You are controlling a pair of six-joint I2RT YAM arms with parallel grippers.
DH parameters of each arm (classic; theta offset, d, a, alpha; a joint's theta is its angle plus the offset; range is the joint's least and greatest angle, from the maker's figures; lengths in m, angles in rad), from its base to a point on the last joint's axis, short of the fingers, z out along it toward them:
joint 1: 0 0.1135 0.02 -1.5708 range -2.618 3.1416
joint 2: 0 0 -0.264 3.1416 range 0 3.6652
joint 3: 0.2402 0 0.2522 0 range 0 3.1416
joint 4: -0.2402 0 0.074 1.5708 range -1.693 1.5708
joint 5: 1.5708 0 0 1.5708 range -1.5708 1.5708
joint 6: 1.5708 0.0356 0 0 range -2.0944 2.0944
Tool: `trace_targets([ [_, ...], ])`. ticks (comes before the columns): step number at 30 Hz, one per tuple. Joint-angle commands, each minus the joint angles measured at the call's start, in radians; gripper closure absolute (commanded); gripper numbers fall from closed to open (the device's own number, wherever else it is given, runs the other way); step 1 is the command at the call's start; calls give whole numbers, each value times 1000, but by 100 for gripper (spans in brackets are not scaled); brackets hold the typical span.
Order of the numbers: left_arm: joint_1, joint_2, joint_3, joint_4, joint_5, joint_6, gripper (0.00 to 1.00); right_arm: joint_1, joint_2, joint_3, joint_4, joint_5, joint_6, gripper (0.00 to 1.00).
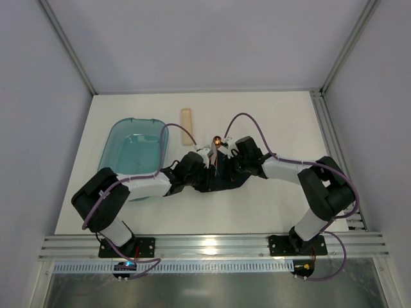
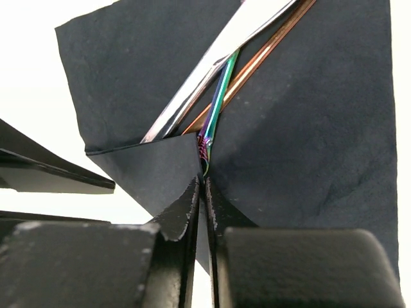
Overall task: Place the utensils on the paper napkin and roll it up
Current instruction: Roll the napkin at the center of the board.
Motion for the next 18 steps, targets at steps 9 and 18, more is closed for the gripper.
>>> trace_targets([
  [9,-8,73,19,73,1,6,70,5,-131,51,-157,86,160,85],
  [18,-6,73,40,28,-48,31,70,21,-232,-22,-181,87,289,94],
])
